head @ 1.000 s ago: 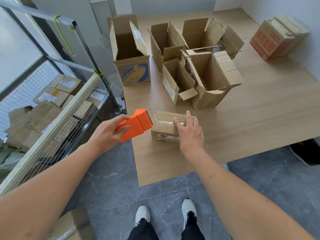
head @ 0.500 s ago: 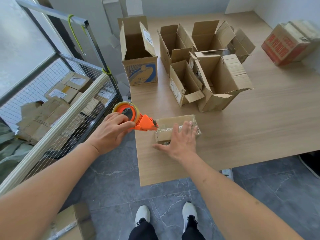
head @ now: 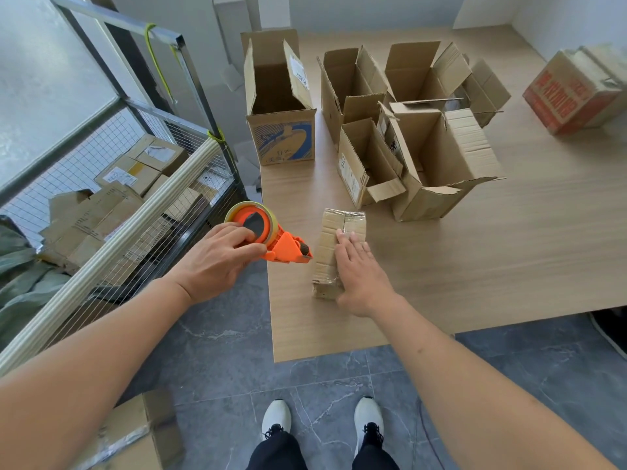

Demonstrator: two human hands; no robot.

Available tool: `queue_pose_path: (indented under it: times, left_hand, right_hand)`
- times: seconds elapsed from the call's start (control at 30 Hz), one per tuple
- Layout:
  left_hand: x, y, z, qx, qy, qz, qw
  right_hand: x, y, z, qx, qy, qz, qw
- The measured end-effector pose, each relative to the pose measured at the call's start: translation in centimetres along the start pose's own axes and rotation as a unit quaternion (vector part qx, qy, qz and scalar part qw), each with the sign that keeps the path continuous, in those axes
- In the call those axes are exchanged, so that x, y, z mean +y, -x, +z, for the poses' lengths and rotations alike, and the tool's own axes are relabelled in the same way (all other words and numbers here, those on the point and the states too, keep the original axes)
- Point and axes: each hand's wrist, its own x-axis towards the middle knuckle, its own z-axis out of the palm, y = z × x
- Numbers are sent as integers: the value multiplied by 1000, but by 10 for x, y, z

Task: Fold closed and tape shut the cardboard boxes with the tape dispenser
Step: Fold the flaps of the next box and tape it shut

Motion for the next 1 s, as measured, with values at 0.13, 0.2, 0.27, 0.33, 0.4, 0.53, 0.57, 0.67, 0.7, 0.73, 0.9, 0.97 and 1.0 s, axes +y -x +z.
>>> queue_pose_path:
  times: [0.13, 0.2, 0.27, 0.33, 0.4, 0.53, 0.57, 0.67, 0.7, 0.73, 0.9, 0.97, 1.0]
  left_hand:
    - [12, 0, -8, -20, -23, 46, 998]
    - [17, -1, -10, -26, -37, 65, 997]
    - [21, -2, -11, -26, -60, 86, 994]
    - [26, -2, -11, -32, -86, 106, 990]
    - [31, -1, -12, -39, -103, 123, 986]
    - [35, 0, -13, -52, -109, 141, 983]
    - [35, 1, -13, -54, -112, 144, 982]
    - [36, 0, -14, -60, -120, 147, 980]
    - [36, 0, -14, -62, -120, 148, 980]
    - [37, 0, -15, -63, -118, 149, 980]
    - [38, 2, -15, -63, -105, 149, 981]
    - [37, 3, -13, -64, -105, 152, 981]
    - [38, 3, -12, -65, -105, 154, 980]
  right_hand:
    - [11, 2, -23, -35, -132, -20, 990]
    - [7, -1, -36, 52, -271, 18, 961]
    - [-2, -5, -48, 129, -380, 56, 914]
    - [-12, -10, -57, 149, -448, 52, 880]
    - [-23, -13, -63, 133, -492, 29, 860]
    - [-40, -13, -70, 121, -460, -65, 877]
    - [-44, -13, -71, 124, -427, -95, 890]
    - [-50, -15, -72, 122, -316, -157, 928]
    - [-51, -15, -71, 125, -293, -164, 934]
    - [-51, -14, -70, 130, -279, -166, 937]
    - [-44, -11, -65, 174, -271, -161, 933]
    - [-43, -9, -64, 181, -261, -164, 934]
    - [-43, -8, -64, 183, -255, -165, 935]
